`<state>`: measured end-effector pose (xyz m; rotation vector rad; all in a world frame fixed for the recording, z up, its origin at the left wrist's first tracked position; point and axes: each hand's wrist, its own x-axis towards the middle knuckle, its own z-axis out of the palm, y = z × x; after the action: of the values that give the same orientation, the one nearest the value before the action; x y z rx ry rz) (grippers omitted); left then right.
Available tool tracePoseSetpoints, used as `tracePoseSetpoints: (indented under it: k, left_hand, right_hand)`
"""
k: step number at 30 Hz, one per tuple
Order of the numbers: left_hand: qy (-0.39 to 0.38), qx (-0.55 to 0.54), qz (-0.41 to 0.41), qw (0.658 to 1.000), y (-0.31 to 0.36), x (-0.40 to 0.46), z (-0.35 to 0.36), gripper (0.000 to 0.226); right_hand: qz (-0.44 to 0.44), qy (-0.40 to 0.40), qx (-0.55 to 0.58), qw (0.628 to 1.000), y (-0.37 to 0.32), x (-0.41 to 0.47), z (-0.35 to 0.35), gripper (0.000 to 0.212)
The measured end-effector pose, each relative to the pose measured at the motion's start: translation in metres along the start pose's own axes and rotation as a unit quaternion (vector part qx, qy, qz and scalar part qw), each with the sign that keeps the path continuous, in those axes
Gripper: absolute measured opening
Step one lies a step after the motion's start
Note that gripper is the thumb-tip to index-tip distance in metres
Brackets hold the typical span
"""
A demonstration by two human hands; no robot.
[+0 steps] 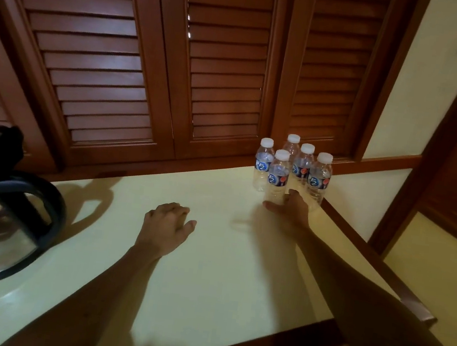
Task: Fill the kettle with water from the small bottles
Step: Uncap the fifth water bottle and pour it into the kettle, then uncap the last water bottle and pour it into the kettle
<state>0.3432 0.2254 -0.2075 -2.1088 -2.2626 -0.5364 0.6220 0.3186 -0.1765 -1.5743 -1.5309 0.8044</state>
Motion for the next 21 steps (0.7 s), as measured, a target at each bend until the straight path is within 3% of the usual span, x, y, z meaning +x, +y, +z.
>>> tracePoseSetpoints:
  k: [3, 5, 14, 18, 21]
  left_hand:
    - [0.009, -0.029, 0.004, 1.0, -0.002, -0.003, 0.001, 0.046]
    - [0.013, -0.071, 0.003, 0.997, -0.003, -0.005, 0.0, 0.041]
    - [-0.032, -0.142, 0.029, 0.989, -0.051, -0.077, -0.036, 0.038]
    - [-0.038, -0.131, 0.053, 0.989, -0.103, -0.137, -0.068, 0.032]
    - [-0.031, -0.149, 0.043, 0.987, -0.153, -0.187, -0.092, 0.02]
  right_hand:
    - [0.031, 0.013, 0.008, 0.999, -0.001, -0.018, -0.002, 0.076]
    - [0.036, 0.001, 0.005, 0.999, -0.006, -0.036, 0.002, 0.07]
    - [-0.087, -0.155, -0.094, 0.98, -0.063, -0.153, 0.087, 0.059]
    - [-0.165, -0.209, -0.209, 0.941, -0.094, -0.208, 0.146, 0.052]
    - [-0.2, -0.205, -0.321, 0.903, -0.119, -0.247, 0.19, 0.049]
